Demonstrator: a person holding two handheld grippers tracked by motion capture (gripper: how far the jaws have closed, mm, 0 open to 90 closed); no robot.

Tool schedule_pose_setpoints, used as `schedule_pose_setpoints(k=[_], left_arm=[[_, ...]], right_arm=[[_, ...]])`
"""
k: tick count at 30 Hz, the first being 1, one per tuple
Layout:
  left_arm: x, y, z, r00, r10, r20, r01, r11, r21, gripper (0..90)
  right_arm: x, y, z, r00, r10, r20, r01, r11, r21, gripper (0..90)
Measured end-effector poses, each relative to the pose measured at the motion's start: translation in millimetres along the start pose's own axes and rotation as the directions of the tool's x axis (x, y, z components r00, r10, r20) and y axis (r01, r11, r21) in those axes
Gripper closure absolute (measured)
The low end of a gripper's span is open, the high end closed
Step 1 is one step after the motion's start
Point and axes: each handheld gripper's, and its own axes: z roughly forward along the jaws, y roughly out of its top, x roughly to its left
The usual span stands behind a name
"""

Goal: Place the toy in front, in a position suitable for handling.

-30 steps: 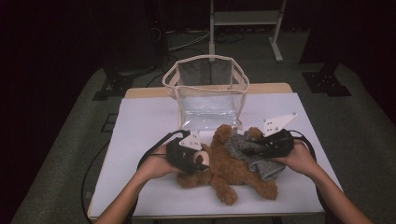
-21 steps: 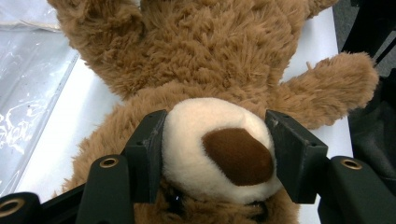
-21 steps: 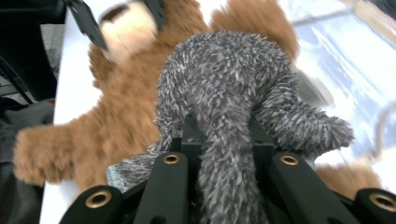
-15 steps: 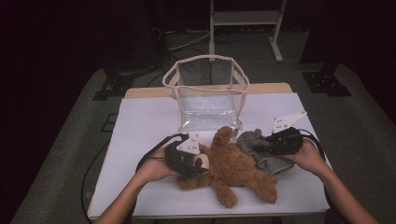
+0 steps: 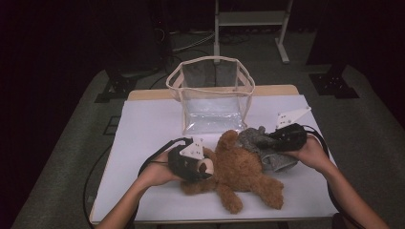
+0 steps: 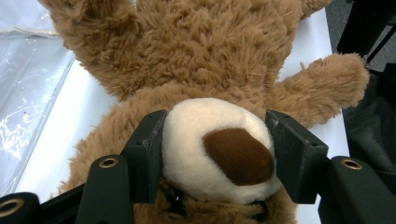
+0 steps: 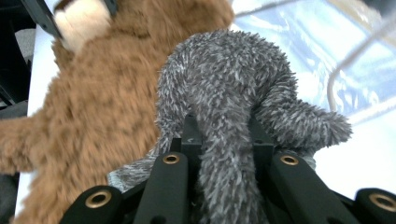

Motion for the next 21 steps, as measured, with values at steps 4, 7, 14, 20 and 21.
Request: schedule_pose_setpoints(k=[4,7,14,20,21], left_arm=[[-0.3,0.1,0.3,1.0,0.002,0.001,-0.002,1.0,-0.003,40.8],[-0.1,1.0,0.9,1.0,0.003,0.002,-0.003,1.0,-0.001,40.7],[1.0,1.8,1.6,1.0,0.006,0.003,-0.006,1.0,-0.001,40.6],[8.0,3.4,2.9,0.9998,-0.02,0.002,0.02,0.9998,-0.005,40.7],[9.4,3.4,2.6,0.9998,-0.019,0.002,0.019,0.9998,-0.001,40.7]], right_arm=[[-5.9,-23.1,-12.9,0.9986,0.048,0.023,-0.048,0.999,0.0,74.3],[-6.1,-29.0,-25.5,0.9972,0.065,0.037,-0.065,0.998,-0.014,74.3],[-1.9,-6.3,-21.4,0.9997,0.021,0.014,-0.021,0.999,-0.034,74.3],[9.6,13.0,4.2,0.9986,-0.029,-0.045,0.028,0.999,-0.027,74.3],[11.7,12.4,7.9,0.9982,-0.033,-0.051,0.032,0.999,-0.022,74.3]])
